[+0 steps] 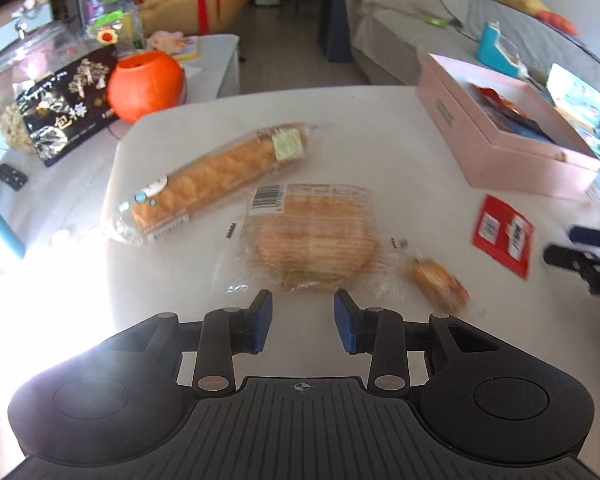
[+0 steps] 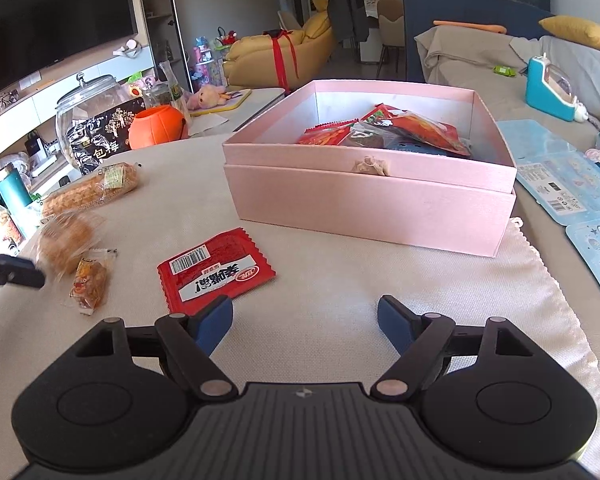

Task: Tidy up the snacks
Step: 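Grasp the small red sausage packet with the right tool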

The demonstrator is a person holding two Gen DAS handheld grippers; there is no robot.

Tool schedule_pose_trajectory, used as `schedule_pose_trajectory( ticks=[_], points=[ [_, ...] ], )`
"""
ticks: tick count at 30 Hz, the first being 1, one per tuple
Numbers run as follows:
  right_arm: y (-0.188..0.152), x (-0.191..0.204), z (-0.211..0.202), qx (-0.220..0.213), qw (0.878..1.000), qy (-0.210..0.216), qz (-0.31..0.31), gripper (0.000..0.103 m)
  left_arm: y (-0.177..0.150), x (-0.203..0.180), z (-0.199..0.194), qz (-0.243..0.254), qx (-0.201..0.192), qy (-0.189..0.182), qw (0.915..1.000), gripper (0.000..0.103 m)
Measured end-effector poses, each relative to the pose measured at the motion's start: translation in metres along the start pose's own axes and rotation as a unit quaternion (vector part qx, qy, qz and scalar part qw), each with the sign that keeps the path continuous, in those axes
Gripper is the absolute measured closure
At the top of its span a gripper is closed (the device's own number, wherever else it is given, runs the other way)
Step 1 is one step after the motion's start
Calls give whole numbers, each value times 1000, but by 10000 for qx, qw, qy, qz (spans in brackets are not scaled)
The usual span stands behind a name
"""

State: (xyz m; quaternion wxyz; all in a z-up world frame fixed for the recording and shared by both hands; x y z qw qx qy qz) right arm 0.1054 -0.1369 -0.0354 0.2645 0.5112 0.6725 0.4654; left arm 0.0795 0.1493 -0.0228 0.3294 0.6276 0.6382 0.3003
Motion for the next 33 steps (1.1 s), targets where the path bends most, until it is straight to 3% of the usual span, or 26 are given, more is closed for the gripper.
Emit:
schedule_pose_trajectory(
  ticks=[8, 12, 15, 20, 25, 28, 33],
  points=[
    [0, 0, 0, 1, 10000, -1, -13, 22, 3, -8, 9, -45, -28, 8, 10000, 64],
    [0, 0, 0, 1, 10000, -2, -12, 21, 12, -8, -11, -909, -282, -453, 9944, 65],
    [0, 0, 0, 2, 10000, -3, -17, 21, 12, -24, -16, -1185, -152, -904, 9887, 65],
    [-1, -1, 1, 4, 10000, -19, -32, 21, -1, -59, -4, -718, 44, -969, 9927, 65],
    [-1, -1, 1, 6, 10000, -14, -39, 21, -2, -80, 10, -366, -140, -896, 9952, 65],
    [-1, -1, 1, 12, 10000, -18, -64, 20, -5, -86, 14, -111, -245, -859, 9959, 76],
    [-1, -1, 0, 8, 10000, 5, -52, 19, -15, -91, 5, 32, -352, -1113, 9932, 77]
  ],
)
Point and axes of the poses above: each gripper's, at about its wrist camera, not at the fingertips, and z roughly the way its jaws point, x to its left, y to its top, the point moved 8 cm from there along z, roughly the way its jaws point, and after that the axes turned 15 degrees about -x, right-handed, at the moved point
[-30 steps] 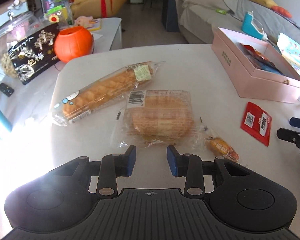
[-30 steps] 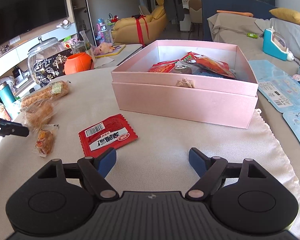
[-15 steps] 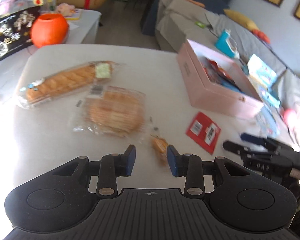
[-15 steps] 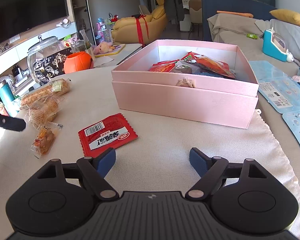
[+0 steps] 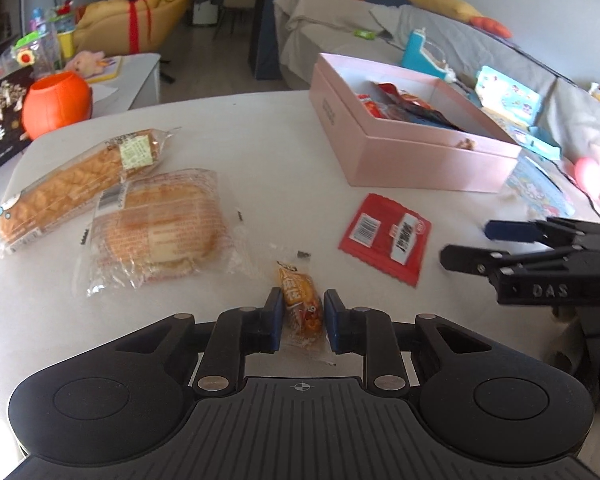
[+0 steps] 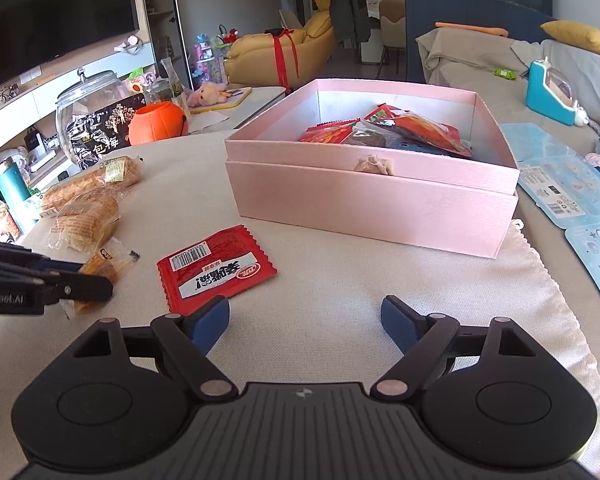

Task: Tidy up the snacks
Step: 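Grasp the small red sausage packet with the right tool, then grasp the small orange snack stick with the left tool while the right tool holds the red packet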

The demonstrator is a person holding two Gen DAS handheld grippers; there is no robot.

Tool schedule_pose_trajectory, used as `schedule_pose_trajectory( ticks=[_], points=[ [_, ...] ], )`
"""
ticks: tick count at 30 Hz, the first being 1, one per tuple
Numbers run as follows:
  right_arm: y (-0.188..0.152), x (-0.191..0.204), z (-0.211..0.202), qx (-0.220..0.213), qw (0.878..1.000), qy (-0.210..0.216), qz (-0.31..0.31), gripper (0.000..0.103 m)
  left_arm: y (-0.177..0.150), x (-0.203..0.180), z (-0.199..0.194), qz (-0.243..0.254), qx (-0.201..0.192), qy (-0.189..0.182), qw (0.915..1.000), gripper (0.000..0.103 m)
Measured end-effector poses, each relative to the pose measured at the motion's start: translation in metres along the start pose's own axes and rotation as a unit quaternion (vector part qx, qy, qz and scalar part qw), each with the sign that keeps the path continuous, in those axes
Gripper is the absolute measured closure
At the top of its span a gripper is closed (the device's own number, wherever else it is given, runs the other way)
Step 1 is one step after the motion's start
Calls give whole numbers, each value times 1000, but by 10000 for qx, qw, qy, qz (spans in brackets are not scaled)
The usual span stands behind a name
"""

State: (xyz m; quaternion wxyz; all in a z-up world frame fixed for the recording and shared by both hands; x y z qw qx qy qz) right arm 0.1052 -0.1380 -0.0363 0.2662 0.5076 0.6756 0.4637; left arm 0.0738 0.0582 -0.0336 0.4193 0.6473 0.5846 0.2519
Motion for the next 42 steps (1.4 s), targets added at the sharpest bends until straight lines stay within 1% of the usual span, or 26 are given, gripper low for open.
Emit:
schedule_pose_trajectory(
  ticks=[2, 4, 6, 8, 10, 12, 14, 17, 18, 19, 21, 22, 24, 27, 31, 32, 33, 34, 35, 37, 40, 42],
  points=[
    [0, 0, 0, -7, 10000, 12, 28, 19, -4, 1, -6, -6, -70, -16, 10000, 77],
    [1, 0, 0, -3, 10000, 16, 26, 18, -9, 7, -12, -22, -195, 59, 9998, 77],
    [1, 4, 1, 33, 10000, 6, -62, 17, -12, 15, -16, -143, -407, 152, 9990, 77],
    [-1, 14, 4, 115, 9993, 52, -341, 17, -15, 20, -18, -301, -598, 99, 9977, 76],
    [-1, 29, 9, 183, 9973, 128, -706, 17, -16, 21, -19, -308, -752, 64, 9967, 76],
    [3, 43, 14, 182, 9953, 233, -923, 17, -17, 19, -19, -178, -838, 62, 9963, 76],
    [7, 55, 24, 236, 9939, 389, -1001, 17, -18, 17, -19, -109, -881, 80, 9960, 76],
    [15, 61, 42, 269, 9948, 471, -858, 17, -18, 18, -20, -127, -921, 59, 9957, 76],
    [17, 61, 46, 307, 9956, 480, -740, 19, -18, 19, -20, -166, -931, 39, 9955, 76],
    [18, 62, 47, 326, 9963, 464, -649, 28, -18, 20, -20, -207, -938, 20, 9954, 76],
    [21, 65, 44, 335, 9960, 535, -634, 39, -18, 23, -20, -304, -949, -26, 9950, 76],
    [21, 65, 41, 335, 9958, 484, -698, 44, -19, 24, -20, -349, -954, -47, 9948, 76],
    [19, 63, 32, 363, 9944, 458, -878, 49, -20, 25, -20, -418, -963, -80, 9944, 76],
    [10, 53, 14, 452, 9917, 403, -1134, 49, -20, 27, -20, -505, -973, -122, 9939, 76],
    [5, 33, -4, 271, 9893, -83, -1434, 46, -21, 29, -20, -598, -982, -161, 9932, 76],
    [6, 32, -7, 222, 9893, -88, -1440, 45, -21, 30, -20, -610, -983, -165, 9931, 76],
    [7, 34, -8, 194, 9899, -8, -1403, 43, -21, 30, -21, -613, -986, -163, 9931, 76],
    [8, 37, -8, 193, 9904, 101, -1367, 38, -21, 29, -21, -603, -986, -156, 9932, 76],
    [9, 41, -6, 189, 9902, 181, -1374, 36, -21, 29, -21, -587, -986, -147, 9933, 76],
    [14, 53, 3, 126, 9867, 287, -1592, 30, -21, 28, -21, -557, -985, -134, 9935, 76],
    [24, 69, 25, 61, 9810, 426, -1892, 26, -21, 28, -21, -564, -986, -137, 9934, 76],
    [31, 75, 43, 143, 9817, 611, -1798, 25, -21, 27, -21, -561, -986, -135, 9935, 76]
  ],
)
Point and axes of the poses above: each gripper's, at about its wrist camera, not at the fingertips, and z roughly the way its jaws point, x to its left, y to its top, the point moved 8 cm from there along z, roughly the way its jaws point, and after that the axes turned 15 degrees about -x, right-handed, at the moved point
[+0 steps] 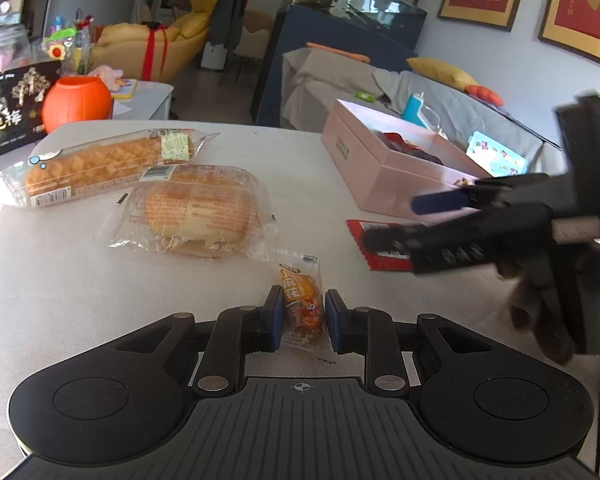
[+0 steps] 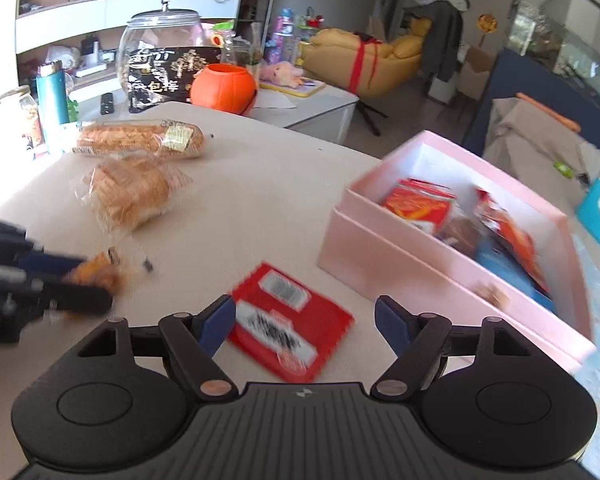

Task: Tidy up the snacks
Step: 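Grasp the small orange snack stick with the left tool while the right tool holds the red packet, then drop the red packet into the pink box with the right tool while the left tool drops the snack stick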

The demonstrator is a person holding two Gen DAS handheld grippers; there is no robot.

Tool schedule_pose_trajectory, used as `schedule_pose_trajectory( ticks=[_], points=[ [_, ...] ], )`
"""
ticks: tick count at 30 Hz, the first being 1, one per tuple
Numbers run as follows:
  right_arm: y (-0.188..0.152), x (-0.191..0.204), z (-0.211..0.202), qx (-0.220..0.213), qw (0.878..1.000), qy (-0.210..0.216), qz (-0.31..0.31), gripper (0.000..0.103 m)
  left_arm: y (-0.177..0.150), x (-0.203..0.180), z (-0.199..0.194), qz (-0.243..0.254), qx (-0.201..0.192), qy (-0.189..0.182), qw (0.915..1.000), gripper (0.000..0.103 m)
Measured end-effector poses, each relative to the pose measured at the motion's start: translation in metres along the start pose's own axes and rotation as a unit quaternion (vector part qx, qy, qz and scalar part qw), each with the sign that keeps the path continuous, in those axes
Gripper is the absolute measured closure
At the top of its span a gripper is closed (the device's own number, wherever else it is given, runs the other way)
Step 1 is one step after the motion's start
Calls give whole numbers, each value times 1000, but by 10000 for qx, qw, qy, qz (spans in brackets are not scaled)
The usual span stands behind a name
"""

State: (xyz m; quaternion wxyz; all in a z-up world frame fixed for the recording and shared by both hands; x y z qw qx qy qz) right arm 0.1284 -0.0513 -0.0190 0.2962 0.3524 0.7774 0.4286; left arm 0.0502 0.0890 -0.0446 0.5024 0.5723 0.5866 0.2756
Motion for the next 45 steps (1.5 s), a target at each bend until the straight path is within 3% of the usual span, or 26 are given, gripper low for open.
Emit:
schedule_pose_trajectory(
  ticks=[3, 7, 11, 15, 18, 22, 26, 27, 28, 29, 33, 36, 41, 45],
  points=[
    [8, -4, 25, 120, 9985, 152, 504, 26, 0, 0, 0, -19, -1, -8, 10000, 76],
    [2, -11, 31, 329, 9925, 131, 1169, 38, 0, 0, 0, -74, -6, -27, 10000, 76],
    [-11, -9, 5, 396, 9910, 230, 1258, 37, 0, 2, 0, -128, -9, -46, 9999, 76],
    [-22, 2, -31, 530, 9863, 790, 1345, 36, 0, 3, 0, -145, -10, -49, 9999, 76],
    [-24, 12, -51, 436, 9901, 886, 995, 26, 0, 4, 0, -148, -11, -50, 9999, 76],
    [-26, 21, -51, 362, 9962, 636, 469, 24, 0, 3, 0, -148, -11, -49, 9999, 76],
    [-24, 22, -27, 362, 9974, 412, 471, 25, 0, 4, 0, -147, -10, -48, 9999, 76],
    [-23, 21, -23, 351, 9971, 392, 557, 26, 0, 3, 0, -146, -10, -47, 9999, 76],
    [-21, 20, -21, 390, 9964, 392, 644, 39, 0, 3, 0, -136, -8, -43, 9999, 76],
    [-18, 20, -23, 414, 9964, 392, 628, 44, 0, 3, 1, -107, 0, -32, 9999, 76],
    [-13, 17, -41, 306, 9993, 122, 186, 45, 4, -1, 8, 62, 198, 26, 9998, 76],
    [-16, 3, -64, 248, 9995, 17, 195, 45, 9, -8, 14, 198, 464, 27, 9987, 78],
    [-19, -39, -102, 8, 9976, -430, 548, 45, 35, -38, 17, 295, 267, -355, 9986, 79],
    [12, -79, -127, -605, 9915, -869, 752, 45, 107, -88, 34, 221, -317, -1115, 9930, 79]
  ],
)
Point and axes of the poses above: each gripper's, at about its wrist camera, not at the fingertips, and z roughly the way its jaws point, x to its left, y to its top, the point moved 8 cm from there along z, roughly the way its jaws point, and after that the axes turned 15 degrees about -x, right-handed, at the moved point
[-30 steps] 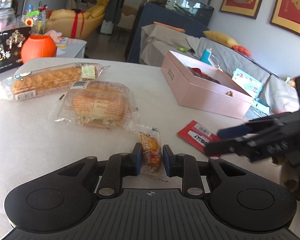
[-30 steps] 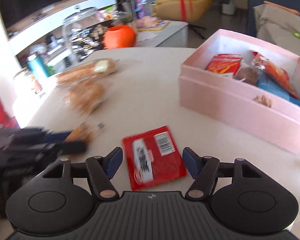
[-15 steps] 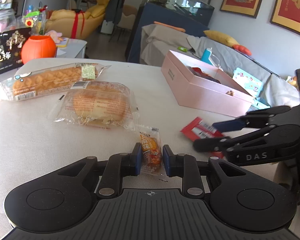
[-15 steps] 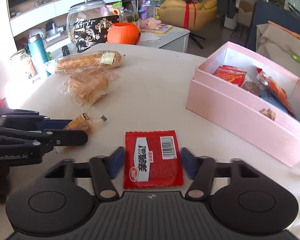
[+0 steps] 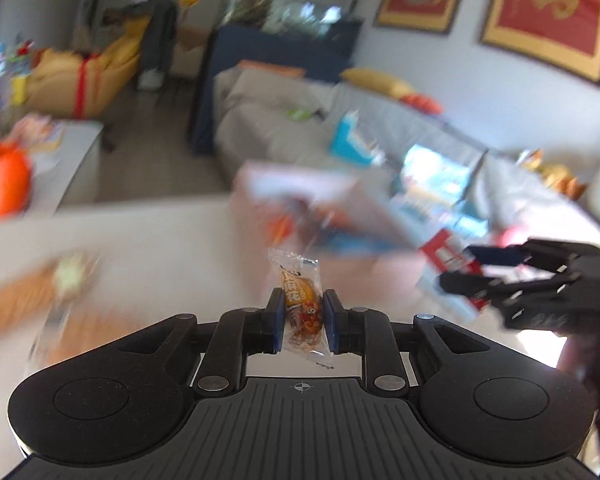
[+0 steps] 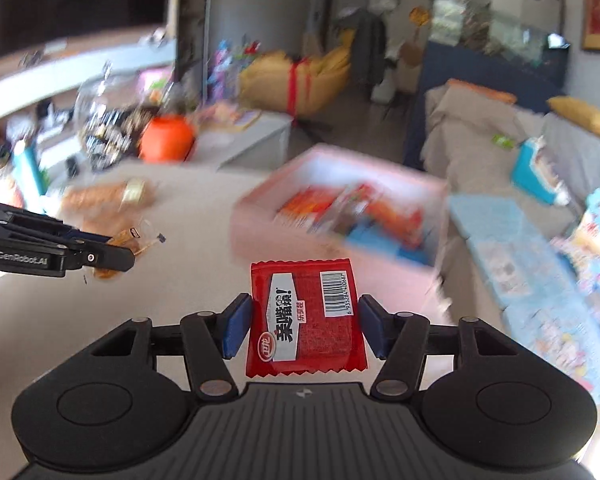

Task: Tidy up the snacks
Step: 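Drop the red packet into the pink box with the right tool while the left tool drops the snack stick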

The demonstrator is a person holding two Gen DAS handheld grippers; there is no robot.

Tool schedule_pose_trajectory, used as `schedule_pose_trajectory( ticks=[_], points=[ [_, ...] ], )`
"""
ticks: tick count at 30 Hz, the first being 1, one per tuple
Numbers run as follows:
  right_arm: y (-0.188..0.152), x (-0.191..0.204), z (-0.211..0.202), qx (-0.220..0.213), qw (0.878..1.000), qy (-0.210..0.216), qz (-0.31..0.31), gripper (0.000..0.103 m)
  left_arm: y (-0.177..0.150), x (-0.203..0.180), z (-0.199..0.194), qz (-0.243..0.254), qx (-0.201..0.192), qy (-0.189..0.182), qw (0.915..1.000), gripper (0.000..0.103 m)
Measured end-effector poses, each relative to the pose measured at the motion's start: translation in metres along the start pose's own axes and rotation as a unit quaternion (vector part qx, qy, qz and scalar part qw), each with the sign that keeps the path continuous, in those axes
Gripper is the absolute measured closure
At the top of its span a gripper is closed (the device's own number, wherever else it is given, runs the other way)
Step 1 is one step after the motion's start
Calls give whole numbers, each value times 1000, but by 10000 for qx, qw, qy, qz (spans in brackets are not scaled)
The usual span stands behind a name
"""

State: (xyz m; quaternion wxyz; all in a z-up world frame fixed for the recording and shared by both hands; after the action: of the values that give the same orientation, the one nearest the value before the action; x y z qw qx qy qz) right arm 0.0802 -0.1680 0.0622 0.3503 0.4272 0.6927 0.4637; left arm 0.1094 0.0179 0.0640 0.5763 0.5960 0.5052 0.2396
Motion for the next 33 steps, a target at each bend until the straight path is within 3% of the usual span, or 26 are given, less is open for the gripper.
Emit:
schedule_pose_trajectory(
  ticks=[2, 4, 5, 6, 8, 10, 14, 17, 20, 22, 24, 26, 28, 33],
  points=[
    [31, -12, 4, -383, 9990, -243, -15, 44, 40, -18, 28, -129, -339, -450, 9983, 75],
    [58, -18, 16, -687, 9970, -337, -79, 40, 63, -23, 66, -269, -300, -651, 9971, 74],
    [66, -20, 26, -763, 9965, -328, -107, 36, 68, -20, 84, -357, -169, -613, 9973, 74],
    [70, -23, 36, -743, 9966, -351, -91, 26, 71, -14, 95, -405, -136, -488, 9979, 74],
    [64, -33, 52, -505, 9972, -529, 136, 24, 71, -1, 96, -328, -189, -270, 9989, 74],
    [48, -36, 53, -324, 9980, -410, 345, 24, 66, 15, 83, -173, -260, -175, 9994, 73],
    [3, -34, 46, -45, 9991, -276, 326, 24, 47, 77, 49, 135, -199, 696, 9973, 73],
    [-21, -23, 50, 244, 9993, -181, 198, 24, 33, 136, 27, -39, -19, 1406, 9901, 73],
    [-29, 1, 52, 363, 9991, 170, 129, 24, 20, 182, 3, -166, 63, 2002, 9796, 73],
    [-26, 12, 54, 290, 9991, 286, 85, 24, 11, 200, -15, -334, 140, 2192, 9750, 73],
    [-18, 17, 60, 182, 9994, 248, 155, 25, 5, 204, -31, -476, 126, 2113, 9762, 73],
    [-6, 12, 69, 63, 9993, 98, 362, 32, 2, 198, -42, -523, 80, 1983, 9787, 73],
    [1, 0, 81, 154, 9975, -43, 689, 53, -4, 187, -49, -528, 98, 1848, 9813, 73],
    [3, -27, 126, 748, 9835, -7, 1648, 62, -28, 168, -47, -578, 324, 1549, 9857, 73]
  ],
)
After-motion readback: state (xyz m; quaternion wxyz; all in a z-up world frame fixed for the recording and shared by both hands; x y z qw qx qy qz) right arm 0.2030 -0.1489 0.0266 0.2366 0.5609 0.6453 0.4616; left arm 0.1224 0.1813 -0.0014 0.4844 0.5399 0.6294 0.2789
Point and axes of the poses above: each gripper's, at about its wrist camera, not at the fingertips, and z roughly the way its jaws point, x to its left, y to its top, the point moved 8 cm from there along z, roughly the way its jaws point, and after that the axes turned 15 degrees about -x, right-handed, at the moved point
